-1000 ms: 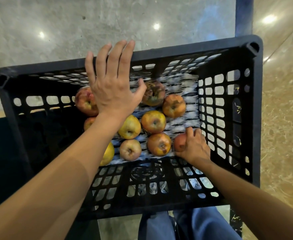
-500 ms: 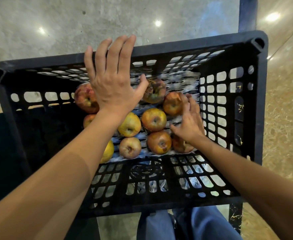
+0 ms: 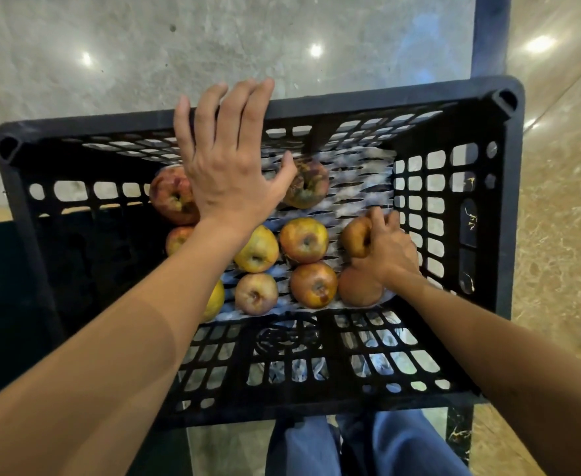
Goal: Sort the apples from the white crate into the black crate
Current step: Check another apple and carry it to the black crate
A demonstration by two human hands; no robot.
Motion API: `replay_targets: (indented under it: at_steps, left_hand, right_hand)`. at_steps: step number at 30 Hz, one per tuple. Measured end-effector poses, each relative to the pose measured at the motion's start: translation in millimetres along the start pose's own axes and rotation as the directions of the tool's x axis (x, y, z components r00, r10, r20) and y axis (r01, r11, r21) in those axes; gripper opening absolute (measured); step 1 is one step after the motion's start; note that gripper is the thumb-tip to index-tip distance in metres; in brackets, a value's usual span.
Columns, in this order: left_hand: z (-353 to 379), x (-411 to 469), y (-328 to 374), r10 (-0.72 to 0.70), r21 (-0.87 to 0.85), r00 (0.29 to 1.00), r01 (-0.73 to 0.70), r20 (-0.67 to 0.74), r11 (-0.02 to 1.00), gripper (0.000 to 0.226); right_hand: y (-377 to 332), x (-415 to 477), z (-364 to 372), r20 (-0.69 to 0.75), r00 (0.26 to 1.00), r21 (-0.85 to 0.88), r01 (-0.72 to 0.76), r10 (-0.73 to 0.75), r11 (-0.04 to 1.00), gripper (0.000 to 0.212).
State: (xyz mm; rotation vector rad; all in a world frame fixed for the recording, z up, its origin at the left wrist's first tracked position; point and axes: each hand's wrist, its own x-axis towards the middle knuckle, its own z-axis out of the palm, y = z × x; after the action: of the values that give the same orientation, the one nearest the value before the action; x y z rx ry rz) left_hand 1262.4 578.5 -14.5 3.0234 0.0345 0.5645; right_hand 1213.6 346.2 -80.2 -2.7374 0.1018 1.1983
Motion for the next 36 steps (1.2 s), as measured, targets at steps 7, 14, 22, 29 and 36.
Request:
replay_targets:
  at_steps: [7, 14, 22, 29, 36]
  left_hand:
    - [-1, -1, 0, 0.001, 0.011, 1.0, -0.002, 0.018, 1.0, 0.068]
    - [-11, -1, 1, -0.008, 0.003, 0.992, 0.007, 0.125, 1.0, 0.073]
    - [-25, 2, 6, -0.042, 0.007, 0.95, 0.042, 0.31, 0.999, 0.079]
    - [-126, -32, 31, -0.102, -0.344, 0.837, 0.328, 0.537, 0.88, 0.053]
    - [-298, -56, 53, -0.185, -0.21, 0.477, 0.659, 0.859, 0.722, 0.047]
  right_hand:
    - [2, -10, 9, -0.039, 0.994, 0.177, -0.089, 0.097, 0.98, 0.08]
    - [-1, -14, 5, -0.052, 0.992, 0.338, -0.093, 0.117, 0.936, 0.078]
    - [-2, -18, 17, -0.006, 0.997, 0.313, -0.069, 0.074, 0.947, 0.09]
    - [-5, -97, -39, -0.064, 0.997, 0.353, 0.06, -0.04, 0.934, 0.069]
    - [-10, -250, -137, -0.026, 0.995, 0.399, 0.094, -0.092, 0.912, 0.051]
